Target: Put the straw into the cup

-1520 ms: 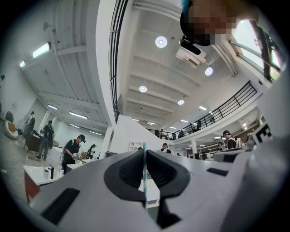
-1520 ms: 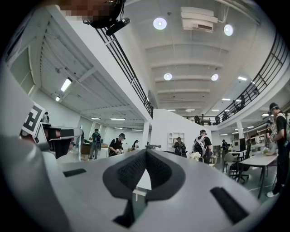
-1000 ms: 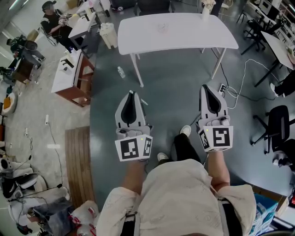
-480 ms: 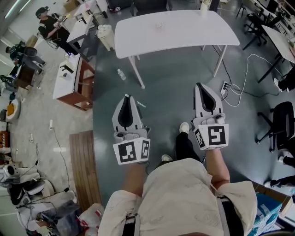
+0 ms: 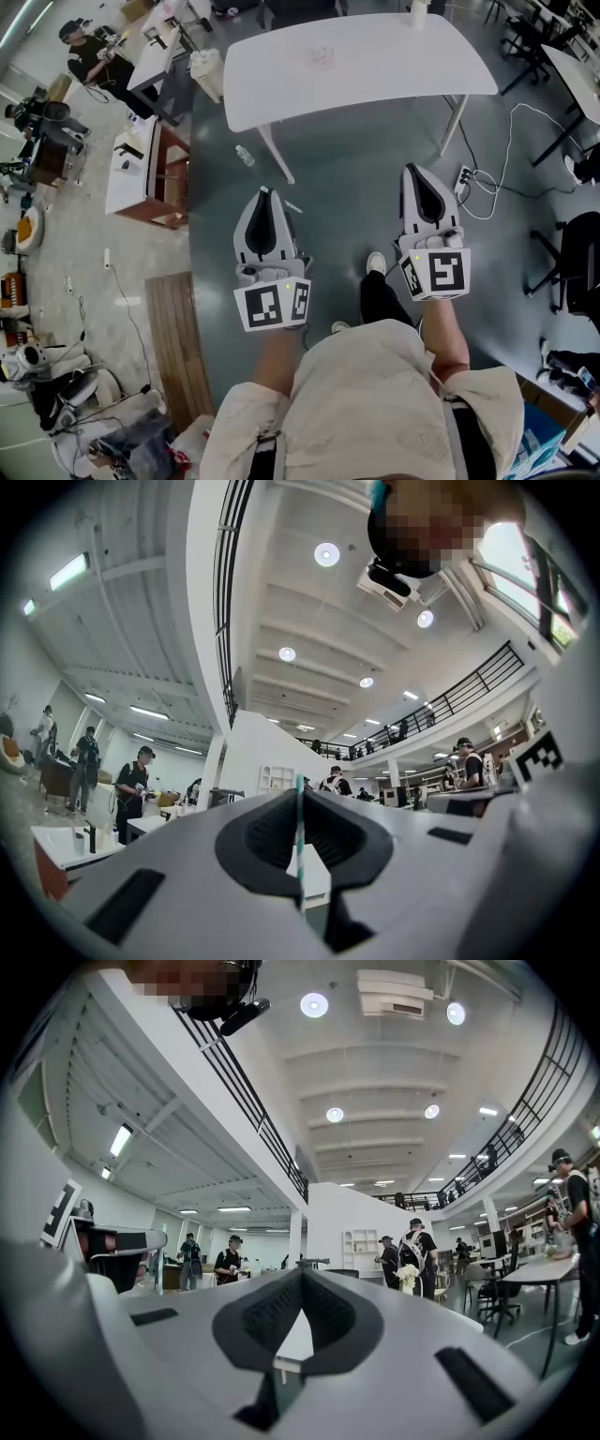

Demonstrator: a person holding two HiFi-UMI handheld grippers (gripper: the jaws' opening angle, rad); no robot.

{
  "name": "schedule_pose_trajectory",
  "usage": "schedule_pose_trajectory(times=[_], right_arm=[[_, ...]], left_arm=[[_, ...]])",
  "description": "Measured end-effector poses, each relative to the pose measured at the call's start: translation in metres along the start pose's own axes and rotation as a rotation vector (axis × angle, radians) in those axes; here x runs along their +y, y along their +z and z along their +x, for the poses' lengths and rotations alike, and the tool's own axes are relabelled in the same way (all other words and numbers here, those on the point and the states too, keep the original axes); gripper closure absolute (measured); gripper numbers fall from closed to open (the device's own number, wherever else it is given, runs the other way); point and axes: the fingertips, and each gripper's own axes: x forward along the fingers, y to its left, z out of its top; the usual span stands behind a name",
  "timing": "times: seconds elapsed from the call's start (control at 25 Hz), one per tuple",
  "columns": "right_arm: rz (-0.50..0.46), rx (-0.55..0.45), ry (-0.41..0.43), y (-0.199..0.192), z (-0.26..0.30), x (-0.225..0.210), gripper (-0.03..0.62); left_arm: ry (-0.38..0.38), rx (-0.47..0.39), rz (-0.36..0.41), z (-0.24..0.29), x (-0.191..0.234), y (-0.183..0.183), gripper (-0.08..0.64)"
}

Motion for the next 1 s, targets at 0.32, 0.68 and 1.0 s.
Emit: schedule_pose_trajectory(times=[0.32, 0.68, 1.0], right_arm=[[0.019, 0.032, 0.007, -0.018, 0.084, -0.057, 0.592], [0.034, 0.048, 0.009, -0.036, 0.17, -0.129, 0.591], [0.043, 0.03, -0.011, -0.045, 0.206, -0.205, 0.591]], left_arm=[[0.015, 0.037, -0.01, 0.099, -0.001, -0.023, 0.537], [0.022, 0.051, -0.01, 0.214, -0.013, -0.045, 0.537], [0.008, 0.036, -0.009, 0.29, -0.05, -0.059, 0.537]])
